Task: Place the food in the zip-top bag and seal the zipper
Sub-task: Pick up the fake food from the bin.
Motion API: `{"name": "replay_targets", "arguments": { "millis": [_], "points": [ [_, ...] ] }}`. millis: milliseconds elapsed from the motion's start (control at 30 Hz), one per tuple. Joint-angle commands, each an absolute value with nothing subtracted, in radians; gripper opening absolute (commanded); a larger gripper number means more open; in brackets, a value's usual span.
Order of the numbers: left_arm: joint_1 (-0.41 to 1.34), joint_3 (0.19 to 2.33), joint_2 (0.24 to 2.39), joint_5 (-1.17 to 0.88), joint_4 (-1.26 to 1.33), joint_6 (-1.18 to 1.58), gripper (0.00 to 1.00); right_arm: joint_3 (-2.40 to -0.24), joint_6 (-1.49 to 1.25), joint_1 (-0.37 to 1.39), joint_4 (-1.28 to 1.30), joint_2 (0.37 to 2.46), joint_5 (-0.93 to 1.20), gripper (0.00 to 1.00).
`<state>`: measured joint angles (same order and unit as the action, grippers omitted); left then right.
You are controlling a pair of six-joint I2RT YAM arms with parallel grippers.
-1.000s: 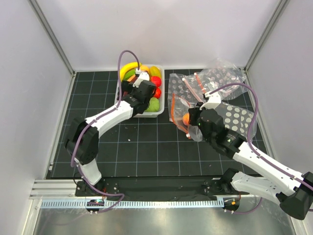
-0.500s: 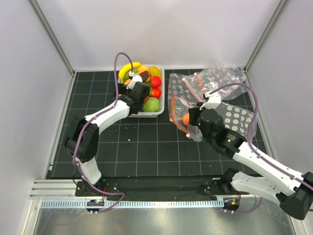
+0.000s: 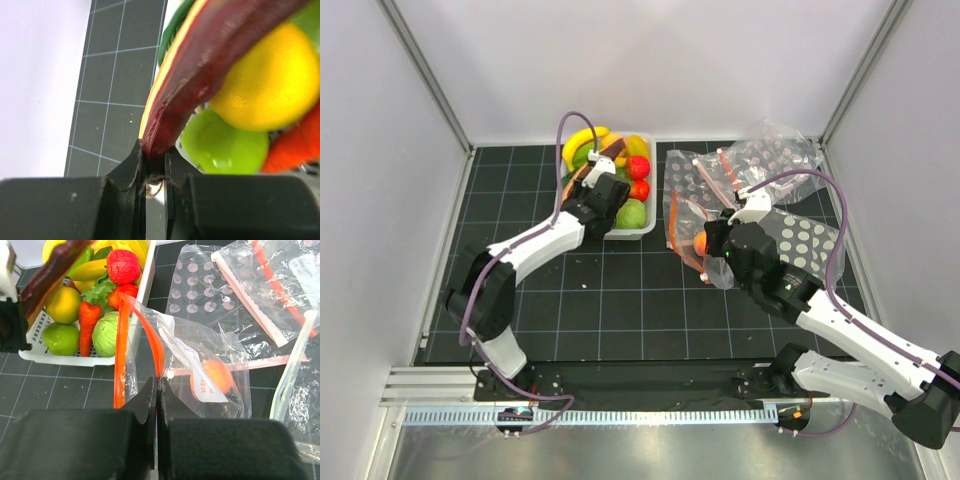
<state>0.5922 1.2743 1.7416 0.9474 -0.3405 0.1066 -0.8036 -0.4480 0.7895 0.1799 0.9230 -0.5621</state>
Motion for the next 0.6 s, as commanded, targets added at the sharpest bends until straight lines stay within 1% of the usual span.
{"name": "replay_targets", "arguments": {
  "millis": [0,200,267,567],
  "points": [
    [0.627,1.252,1.590,0.997,-0.265,0.104,0.00,-0.802,-0.451,0.792,0.127,0.922,-0.566,0.01],
    [0.699,1.213,1.431,0.924,-0.308,0.150,0.00,-0.807,-0.436,0.792,0.132,0.919,-0.578,0.01],
    [0.725,1.210,1.370,0.852,-0.376,0.188,0.00,-0.808,-0.430,0.792,0.132,0.917,-0.594,0.01],
    [0.894,1.218,1.255,0.775,-0.711,0.302,0.00,-0.818,-0.400,0.792,0.138,0.910,-0.592,0.01]
  ]
}}
